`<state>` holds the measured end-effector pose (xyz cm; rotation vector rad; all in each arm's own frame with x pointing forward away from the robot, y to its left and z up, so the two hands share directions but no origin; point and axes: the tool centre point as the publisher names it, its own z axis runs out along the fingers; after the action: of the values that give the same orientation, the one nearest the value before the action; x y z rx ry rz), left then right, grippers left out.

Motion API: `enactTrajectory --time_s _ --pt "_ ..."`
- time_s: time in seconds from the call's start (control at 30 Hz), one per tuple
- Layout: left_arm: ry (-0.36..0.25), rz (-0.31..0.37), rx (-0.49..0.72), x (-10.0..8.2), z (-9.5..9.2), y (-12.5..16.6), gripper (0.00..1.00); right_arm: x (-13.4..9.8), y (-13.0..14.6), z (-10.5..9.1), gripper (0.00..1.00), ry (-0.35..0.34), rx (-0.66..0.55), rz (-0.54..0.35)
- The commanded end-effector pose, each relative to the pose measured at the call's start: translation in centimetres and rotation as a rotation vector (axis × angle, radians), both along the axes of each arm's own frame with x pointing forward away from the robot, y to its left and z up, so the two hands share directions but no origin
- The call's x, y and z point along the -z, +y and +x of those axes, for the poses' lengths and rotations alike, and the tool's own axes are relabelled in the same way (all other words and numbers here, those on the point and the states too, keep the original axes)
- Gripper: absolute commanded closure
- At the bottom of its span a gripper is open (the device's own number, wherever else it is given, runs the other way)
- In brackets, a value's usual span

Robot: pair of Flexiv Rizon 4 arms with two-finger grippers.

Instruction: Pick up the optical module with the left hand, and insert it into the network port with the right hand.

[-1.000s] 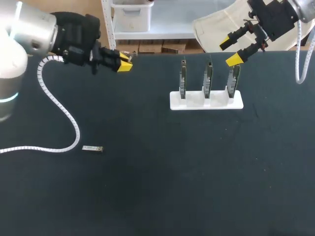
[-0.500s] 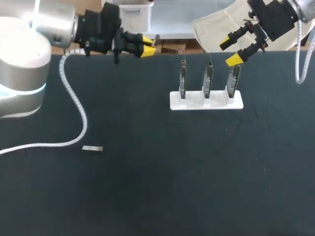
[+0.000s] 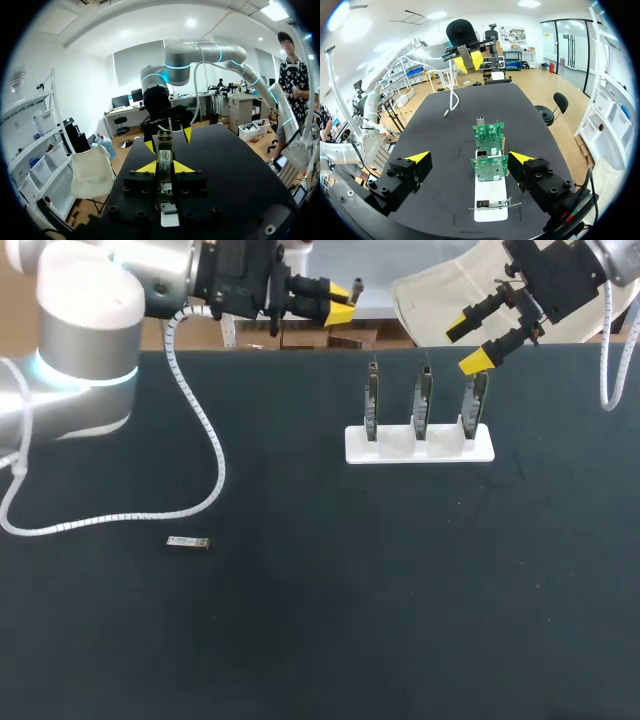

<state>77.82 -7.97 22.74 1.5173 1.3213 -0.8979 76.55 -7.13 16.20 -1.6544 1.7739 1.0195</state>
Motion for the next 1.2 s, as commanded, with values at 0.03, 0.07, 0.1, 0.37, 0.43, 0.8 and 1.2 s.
enactTrajectory --time_s 0.03,0.07,0.1,0.37,0.43,0.8,1.2 --pt "0.009 0.006 0.028 0.0 0.5 0.0 1.00 0.0 0.0 -0.3 0.00 -0.005 0.005 0.001" --pt "0.009 0.006 0.028 0.0 0.5 0.0 1.00 0.0 0.0 -0.3 0.00 -0.005 0.005 0.001" --pt "0.009 0.006 0.028 0.0 0.5 0.0 1.00 0.0 0.0 -0.3 0.00 -0.005 0.005 0.001" --pt "0.033 0.010 -0.105 0.6 -1.3 2.0 1.00 0.0 0.0 -0.3 0.00 -0.005 0.005 0.001" --pt "0.042 -0.021 -0.110 0.8 -1.6 1.3 1.00 0.0 0.0 -0.3 0.00 -0.005 0.005 0.001" --pt "0.047 -0.105 -0.155 0.7 -1.6 -1.6 1.00 0.0 0.0 -0.3 0.00 -0.005 0.005 0.001" --pt "0.064 -0.144 -0.075 1.4 -0.7 -5.4 1.00 0.0 0.0 -0.3 0.00 -0.005 0.005 0.001"
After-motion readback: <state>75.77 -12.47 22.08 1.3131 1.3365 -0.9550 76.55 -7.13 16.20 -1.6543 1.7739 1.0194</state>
